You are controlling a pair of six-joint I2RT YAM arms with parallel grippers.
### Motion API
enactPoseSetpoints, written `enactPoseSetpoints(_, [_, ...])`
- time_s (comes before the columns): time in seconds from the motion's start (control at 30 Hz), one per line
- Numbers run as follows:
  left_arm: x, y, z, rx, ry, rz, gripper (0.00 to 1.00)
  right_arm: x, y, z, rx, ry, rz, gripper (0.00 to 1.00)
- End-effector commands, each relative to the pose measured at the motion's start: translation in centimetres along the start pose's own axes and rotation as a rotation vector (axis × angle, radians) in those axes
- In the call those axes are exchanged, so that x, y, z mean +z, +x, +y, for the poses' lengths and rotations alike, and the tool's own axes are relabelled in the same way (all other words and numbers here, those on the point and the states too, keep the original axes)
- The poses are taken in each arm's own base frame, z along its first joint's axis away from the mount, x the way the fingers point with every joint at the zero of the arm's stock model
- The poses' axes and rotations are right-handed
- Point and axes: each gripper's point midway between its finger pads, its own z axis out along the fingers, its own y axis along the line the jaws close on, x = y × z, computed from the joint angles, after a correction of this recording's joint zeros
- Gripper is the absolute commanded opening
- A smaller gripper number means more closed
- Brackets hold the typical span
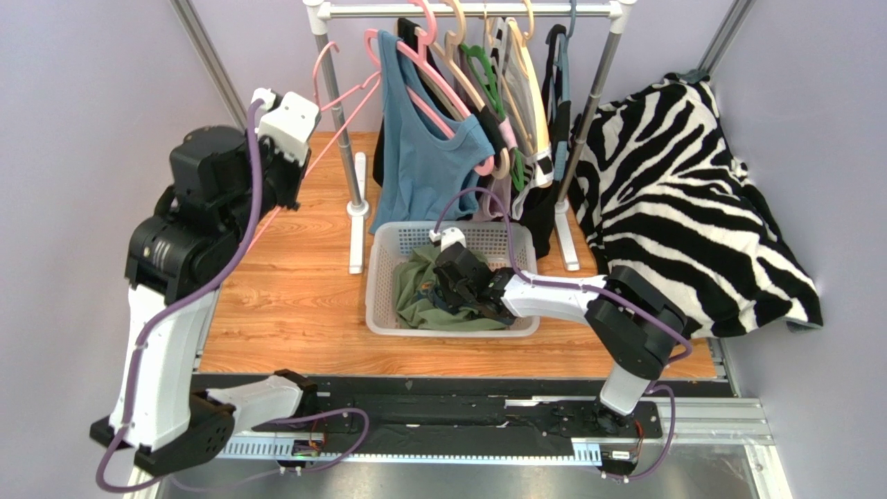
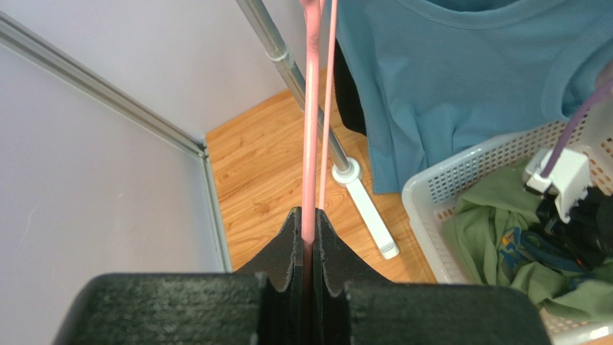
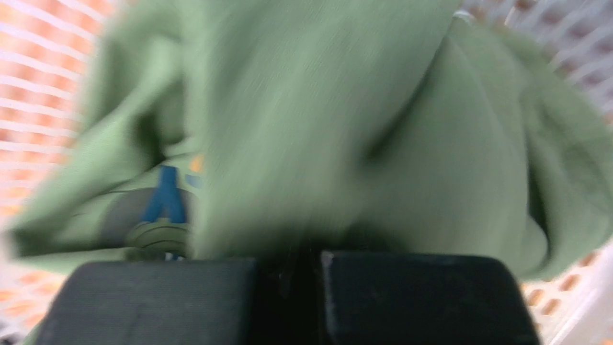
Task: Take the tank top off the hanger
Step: Place the hanger at the clothesline.
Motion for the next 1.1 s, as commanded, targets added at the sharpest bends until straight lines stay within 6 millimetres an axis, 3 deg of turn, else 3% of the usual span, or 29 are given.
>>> enactPoseSetpoints(0.0, [1.3,-1.3,1.6,-0.064,-0.086,0.028,0.0,1.3,2.0,-1.0,0.033,0.033,0.012,0.0])
enactPoseSetpoints(0.07, [2.8,-1.4,1.4,-0.083,-0.084,0.054,0.0,1.1,1.9,-1.4,0.024,0.053,0.001,0.0])
enactPoseSetpoints(0.23, [5.5,-2.1,1.0,-0.154,-0.072,0.083,0.0,-1.6,-1.6,-2.8,0.001,0.14,-0.091,0.03])
enactPoseSetpoints(0.3, [7.0,-2.0,0.9,-0.176,-0.063,0.102,0.0,-3.2,-2.9,-2.8,0.009,0.136,-0.132,0.13])
enactPoseSetpoints(0.33, [8.2,-1.5,0.7,-0.193,-0.056,0.126,0.0,-4.8,-4.4,-2.5,0.023,0.114,-0.178,0.24])
enactPoseSetpoints(0.4, [9.1,-1.6,1.4,-0.232,-0.061,0.126,0.0,-7.0,-5.6,-2.0,0.025,0.091,-0.224,0.34])
enactPoseSetpoints(0.43, [10.6,-1.0,1.2,-0.253,-0.055,0.157,0.0,-9.0,-7.1,-1.8,0.04,0.076,-0.281,0.52])
enactPoseSetpoints(0.47, [11.1,-1.1,1.2,-0.265,-0.047,0.159,0.0,-10.0,-7.5,-1.7,0.035,0.074,-0.301,0.64])
enactPoseSetpoints(0.53, [12.8,-1.2,1.3,-0.278,-0.045,0.164,0.0,-12.9,-8.7,-0.8,0.029,0.026,-0.355,0.98])
enactPoseSetpoints(0.67, [14.6,-2.7,1.6,-0.281,-0.043,0.125,0.0,-17.3,-10.2,-0.4,0.031,-0.018,-0.434,0.99])
enactPoseSetpoints(0.87, [16.6,-3.0,1.6,-0.283,-0.047,0.116,0.0,-22.1,-11.4,-0.4,0.067,-0.084,-0.508,0.98])
enactPoseSetpoints(1.07, [15.7,-3.3,0.6,-0.32,0.007,0.105,0.0,-22.7,-11.0,-0.4,0.069,-0.104,-0.505,0.98])
